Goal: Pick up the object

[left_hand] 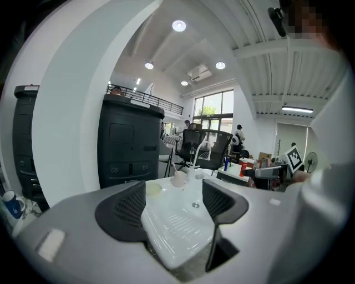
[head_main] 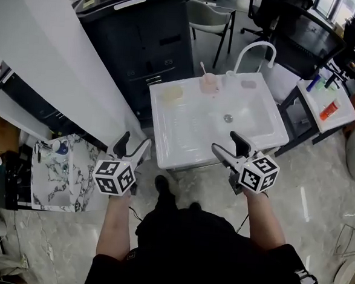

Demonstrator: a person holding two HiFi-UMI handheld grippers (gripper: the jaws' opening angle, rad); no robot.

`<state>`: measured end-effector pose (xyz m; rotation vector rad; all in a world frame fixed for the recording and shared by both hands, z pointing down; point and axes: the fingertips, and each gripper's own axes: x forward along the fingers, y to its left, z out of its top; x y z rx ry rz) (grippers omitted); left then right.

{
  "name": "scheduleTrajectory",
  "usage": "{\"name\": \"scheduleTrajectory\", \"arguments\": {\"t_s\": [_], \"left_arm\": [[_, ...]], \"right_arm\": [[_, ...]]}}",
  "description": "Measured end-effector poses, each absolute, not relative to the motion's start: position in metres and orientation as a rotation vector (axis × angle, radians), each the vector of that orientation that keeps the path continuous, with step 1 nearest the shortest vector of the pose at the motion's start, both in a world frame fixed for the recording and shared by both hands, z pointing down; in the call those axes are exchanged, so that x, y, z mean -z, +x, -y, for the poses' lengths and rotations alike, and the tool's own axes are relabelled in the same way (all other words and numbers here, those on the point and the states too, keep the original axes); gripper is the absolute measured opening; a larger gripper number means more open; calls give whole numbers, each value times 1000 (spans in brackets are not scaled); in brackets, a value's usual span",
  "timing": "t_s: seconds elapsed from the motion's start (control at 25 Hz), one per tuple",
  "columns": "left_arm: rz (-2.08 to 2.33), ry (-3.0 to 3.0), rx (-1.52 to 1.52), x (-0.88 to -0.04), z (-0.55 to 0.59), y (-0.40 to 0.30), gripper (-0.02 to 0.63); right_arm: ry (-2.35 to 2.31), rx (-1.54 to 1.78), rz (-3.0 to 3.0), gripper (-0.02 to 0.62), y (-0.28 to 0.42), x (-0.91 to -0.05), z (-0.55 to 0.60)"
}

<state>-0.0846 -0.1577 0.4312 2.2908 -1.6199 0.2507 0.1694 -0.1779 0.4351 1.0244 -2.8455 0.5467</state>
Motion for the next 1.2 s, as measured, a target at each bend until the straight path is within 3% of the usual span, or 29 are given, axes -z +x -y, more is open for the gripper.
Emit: {"name": "scheduleTrajectory", "arguments": {"t_s": [0.36, 0.8, 1.2], "left_arm": [[1521, 2317, -201, -456, 241, -115, 324], [1320, 2439, -265, -472, 342, -160, 324], [1234, 2455, -287, -480, 377, -166, 322]], "right_arm": [[1053, -545, 2763, 328, 128, -453, 240], [1023, -396, 2609, 328, 22, -469, 332], [954, -268, 2496, 327, -5, -493, 372]]}}
